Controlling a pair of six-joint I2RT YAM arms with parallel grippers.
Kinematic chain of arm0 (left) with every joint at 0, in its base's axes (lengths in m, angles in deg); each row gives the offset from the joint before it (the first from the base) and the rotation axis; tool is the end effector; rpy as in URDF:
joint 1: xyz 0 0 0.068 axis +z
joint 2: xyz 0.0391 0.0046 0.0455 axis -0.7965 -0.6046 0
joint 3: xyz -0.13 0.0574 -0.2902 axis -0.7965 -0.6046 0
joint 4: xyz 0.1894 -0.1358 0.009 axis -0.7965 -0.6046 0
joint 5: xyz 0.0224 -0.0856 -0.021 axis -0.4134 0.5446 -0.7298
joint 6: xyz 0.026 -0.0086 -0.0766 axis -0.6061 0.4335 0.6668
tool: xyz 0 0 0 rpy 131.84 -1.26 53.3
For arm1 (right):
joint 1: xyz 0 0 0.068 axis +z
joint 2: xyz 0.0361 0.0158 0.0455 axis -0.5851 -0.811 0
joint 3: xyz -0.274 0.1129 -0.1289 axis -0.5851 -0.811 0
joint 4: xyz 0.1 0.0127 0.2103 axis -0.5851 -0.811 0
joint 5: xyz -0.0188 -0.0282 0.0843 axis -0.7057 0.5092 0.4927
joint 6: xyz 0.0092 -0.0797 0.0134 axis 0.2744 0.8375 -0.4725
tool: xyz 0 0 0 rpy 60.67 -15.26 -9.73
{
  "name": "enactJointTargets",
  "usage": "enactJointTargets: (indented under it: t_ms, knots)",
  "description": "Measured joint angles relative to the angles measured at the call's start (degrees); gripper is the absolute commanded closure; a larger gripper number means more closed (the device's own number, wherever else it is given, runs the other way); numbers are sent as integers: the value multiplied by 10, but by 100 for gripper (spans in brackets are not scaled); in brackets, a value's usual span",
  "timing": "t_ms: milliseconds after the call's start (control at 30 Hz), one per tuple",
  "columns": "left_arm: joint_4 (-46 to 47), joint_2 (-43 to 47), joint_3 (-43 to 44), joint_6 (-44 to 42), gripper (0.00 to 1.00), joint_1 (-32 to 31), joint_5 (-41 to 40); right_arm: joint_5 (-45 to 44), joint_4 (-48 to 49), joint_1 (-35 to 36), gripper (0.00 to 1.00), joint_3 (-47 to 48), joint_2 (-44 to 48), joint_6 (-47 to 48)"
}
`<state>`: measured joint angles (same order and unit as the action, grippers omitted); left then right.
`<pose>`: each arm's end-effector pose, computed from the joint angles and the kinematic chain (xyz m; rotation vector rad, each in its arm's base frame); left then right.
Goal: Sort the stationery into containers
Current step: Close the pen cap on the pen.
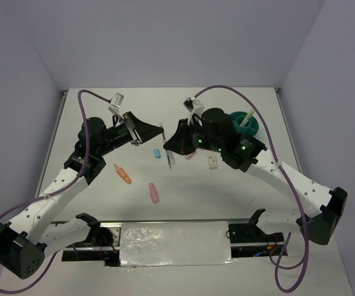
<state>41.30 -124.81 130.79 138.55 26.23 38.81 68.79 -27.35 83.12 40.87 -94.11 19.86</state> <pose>0.1741 -0.1219 0.4234 -0.0601 1.7114 -1.4917 0.1650 0.2002 0.4279 -0.4323 2.0350 1.0845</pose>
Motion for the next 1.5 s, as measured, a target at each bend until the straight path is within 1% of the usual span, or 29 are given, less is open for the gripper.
enactJointTargets:
  t_ms: [133,233,400,567,833,1067,1167,1233,1300,1400,1500]
  knots:
    - [-5,0,3,-4,100,1,-12,7,-3,-3,100,15,-15,12]
    - [-23,-3,12,-23,100,1,-16,15,-7,-9,100,21,-22,19]
    - [-41,-13,34,-58,100,1,-17,47,-32,-31,100,54,-42,45]
    - [-40,-13,33,-62,100,0,-22,76,-35,-46,100,59,-50,59]
    - [-35,-5,33,-76,100,-20,-75,121,-100,-68,100,142,-102,83]
    - [-27,21,19,-78,100,-36,-118,156,-138,-76,100,189,-126,100]
    - [-54,26,29,-88,100,-40,-139,167,-140,-77,100,196,-134,106]
    - [-99,16,60,-104,100,-45,-154,175,-130,-77,100,193,-136,119]
    - [-145,-2,106,-128,100,-50,-162,177,-100,-73,100,178,-133,131]
    - [-213,-36,175,-168,100,-55,-157,169,-21,-61,100,122,-111,140]
    - [-277,-73,238,-198,100,-62,-148,142,61,-56,100,50,-70,131]
